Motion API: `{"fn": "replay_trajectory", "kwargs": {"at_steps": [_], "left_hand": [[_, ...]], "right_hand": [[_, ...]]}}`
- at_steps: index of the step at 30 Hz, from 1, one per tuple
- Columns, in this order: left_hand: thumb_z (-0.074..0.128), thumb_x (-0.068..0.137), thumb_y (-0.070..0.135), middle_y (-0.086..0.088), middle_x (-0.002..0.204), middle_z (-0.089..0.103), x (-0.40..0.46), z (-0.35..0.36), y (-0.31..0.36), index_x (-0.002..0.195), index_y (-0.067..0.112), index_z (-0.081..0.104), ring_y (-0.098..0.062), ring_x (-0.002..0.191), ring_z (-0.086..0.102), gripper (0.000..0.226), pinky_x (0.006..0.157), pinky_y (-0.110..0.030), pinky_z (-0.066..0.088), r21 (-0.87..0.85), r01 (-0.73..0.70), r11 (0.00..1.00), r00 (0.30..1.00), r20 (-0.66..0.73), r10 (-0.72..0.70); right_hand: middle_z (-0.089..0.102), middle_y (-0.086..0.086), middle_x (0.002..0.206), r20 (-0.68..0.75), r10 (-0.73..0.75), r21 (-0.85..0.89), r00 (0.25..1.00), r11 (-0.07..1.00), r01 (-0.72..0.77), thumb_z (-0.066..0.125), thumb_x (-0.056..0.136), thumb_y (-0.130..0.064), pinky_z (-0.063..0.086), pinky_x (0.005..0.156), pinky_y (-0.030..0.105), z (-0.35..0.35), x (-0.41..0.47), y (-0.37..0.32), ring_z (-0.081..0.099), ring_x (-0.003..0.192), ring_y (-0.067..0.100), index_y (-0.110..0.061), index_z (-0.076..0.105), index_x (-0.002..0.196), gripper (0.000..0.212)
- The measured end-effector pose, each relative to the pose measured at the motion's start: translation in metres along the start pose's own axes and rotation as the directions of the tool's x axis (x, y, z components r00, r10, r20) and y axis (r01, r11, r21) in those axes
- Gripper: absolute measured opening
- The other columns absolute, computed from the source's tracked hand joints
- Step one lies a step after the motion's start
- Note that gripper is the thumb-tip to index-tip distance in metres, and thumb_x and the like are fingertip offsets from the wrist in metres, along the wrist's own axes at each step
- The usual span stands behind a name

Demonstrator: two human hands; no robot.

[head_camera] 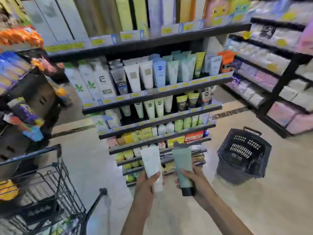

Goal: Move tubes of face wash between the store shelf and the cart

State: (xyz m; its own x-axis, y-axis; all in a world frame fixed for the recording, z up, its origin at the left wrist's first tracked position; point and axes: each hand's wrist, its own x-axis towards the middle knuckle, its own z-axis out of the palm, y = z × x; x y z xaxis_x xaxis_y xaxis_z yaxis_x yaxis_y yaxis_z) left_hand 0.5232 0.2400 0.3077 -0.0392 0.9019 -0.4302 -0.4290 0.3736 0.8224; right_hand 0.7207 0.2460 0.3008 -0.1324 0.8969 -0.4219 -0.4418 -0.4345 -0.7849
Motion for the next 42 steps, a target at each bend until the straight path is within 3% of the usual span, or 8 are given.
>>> {"fn": "replay_trajectory", "kwargs": {"at_steps": [4, 12, 21, 26, 31, 34, 38, 42], "left_hand": [[0.069, 0.088, -0.005, -0.019, 0.116, 0.074, 0.007, 0.060, -0.008, 0.129, 0.009, 0.064, -0.032, 0.091, 0.069, 0.043, 0.069, -0.038, 0.058, -0.001, -0.013, 1.000, 1.000, 0.028, 0.013], [0.070, 0.088, -0.004, -0.011, 0.120, 0.076, 0.055, 0.142, -0.024, 0.131, 0.012, 0.062, -0.035, 0.110, 0.070, 0.047, 0.100, -0.054, 0.052, 0.056, -0.046, 0.997, 0.999, 0.031, 0.044], [0.081, 0.077, 0.004, -0.008, 0.120, 0.076, 0.135, 0.200, -0.039, 0.130, 0.016, 0.063, -0.040, 0.113, 0.068, 0.057, 0.096, -0.053, 0.055, 0.039, -0.016, 0.999, 0.999, -0.045, 0.018], [0.091, 0.066, 0.015, 0.001, 0.120, 0.076, 0.167, 0.218, -0.037, 0.131, 0.024, 0.062, -0.029, 0.114, 0.070, 0.072, 0.101, -0.054, 0.055, 0.082, -0.067, 0.994, 0.992, -0.098, 0.075], [0.088, 0.077, 0.007, 0.003, 0.125, 0.070, 0.198, 0.228, -0.034, 0.139, 0.026, 0.050, -0.018, 0.113, 0.068, 0.075, 0.100, -0.044, 0.056, 0.153, -0.076, 0.985, 0.964, -0.242, 0.112], [0.087, 0.076, 0.008, -0.001, 0.126, 0.068, 0.219, 0.234, -0.029, 0.136, 0.025, 0.045, -0.020, 0.110, 0.068, 0.074, 0.095, -0.042, 0.058, 0.187, -0.050, 0.981, 0.931, -0.348, 0.114], [0.083, 0.081, 0.004, 0.001, 0.122, 0.067, 0.245, 0.242, -0.015, 0.133, 0.022, 0.048, -0.012, 0.098, 0.067, 0.065, 0.063, -0.023, 0.058, 0.230, -0.051, 0.972, 0.891, -0.430, 0.149], [0.082, 0.083, 0.009, 0.017, 0.111, 0.064, 0.271, 0.246, -0.010, 0.129, 0.028, 0.052, -0.005, 0.100, 0.063, 0.058, 0.080, -0.023, 0.054, 0.320, -0.087, 0.944, 0.860, -0.454, 0.233]], "right_hand": [[0.070, 0.027, 0.104, -0.052, -0.009, 0.013, 0.999, 1.000, 0.010, 0.088, 0.071, -0.019, 0.059, 0.065, 0.040, -0.047, -0.010, -0.032, 0.067, 0.075, 0.035, -0.005, 0.058, 0.131, 0.068], [0.073, 0.025, 0.103, -0.107, -0.031, 0.038, 0.994, 0.999, 0.036, 0.082, 0.076, -0.012, 0.059, 0.066, 0.040, -0.105, 0.017, -0.081, 0.065, 0.082, 0.036, -0.006, 0.060, 0.129, 0.058], [0.069, 0.032, 0.108, -0.064, -0.060, 0.032, 0.996, 0.998, 0.062, 0.069, 0.091, -0.006, 0.060, 0.066, 0.040, -0.140, 0.098, -0.163, 0.067, 0.088, 0.039, -0.004, 0.058, 0.129, 0.040], [0.073, 0.026, 0.104, -0.017, -0.062, -0.002, 0.998, 0.998, 0.062, 0.069, 0.090, -0.009, 0.059, 0.063, 0.037, -0.149, 0.143, -0.196, 0.068, 0.077, 0.032, -0.002, 0.059, 0.130, 0.042], [0.071, 0.025, 0.112, 0.022, 0.019, -0.010, 1.000, 1.000, -0.019, 0.069, 0.088, -0.010, 0.049, 0.096, 0.066, -0.158, 0.182, -0.203, 0.066, 0.088, 0.038, -0.005, 0.059, 0.133, 0.046], [0.073, 0.022, 0.110, 0.037, 0.085, -0.057, 0.996, 0.995, -0.083, 0.066, 0.091, -0.009, 0.052, 0.091, 0.054, -0.161, 0.200, -0.205, 0.067, 0.089, 0.035, -0.008, 0.061, 0.130, 0.039], [0.073, 0.016, 0.103, 0.083, 0.156, -0.058, 0.984, 0.987, -0.151, 0.063, 0.093, -0.004, 0.054, 0.085, 0.047, -0.164, 0.221, -0.207, 0.068, 0.083, 0.030, -0.008, 0.062, 0.126, 0.033], [0.073, 0.014, 0.099, 0.097, 0.206, -0.089, 0.974, 0.976, -0.198, 0.067, 0.089, -0.008, 0.060, 0.067, 0.038, -0.165, 0.239, -0.209, 0.067, 0.080, 0.029, -0.011, 0.062, 0.126, 0.037]]}}
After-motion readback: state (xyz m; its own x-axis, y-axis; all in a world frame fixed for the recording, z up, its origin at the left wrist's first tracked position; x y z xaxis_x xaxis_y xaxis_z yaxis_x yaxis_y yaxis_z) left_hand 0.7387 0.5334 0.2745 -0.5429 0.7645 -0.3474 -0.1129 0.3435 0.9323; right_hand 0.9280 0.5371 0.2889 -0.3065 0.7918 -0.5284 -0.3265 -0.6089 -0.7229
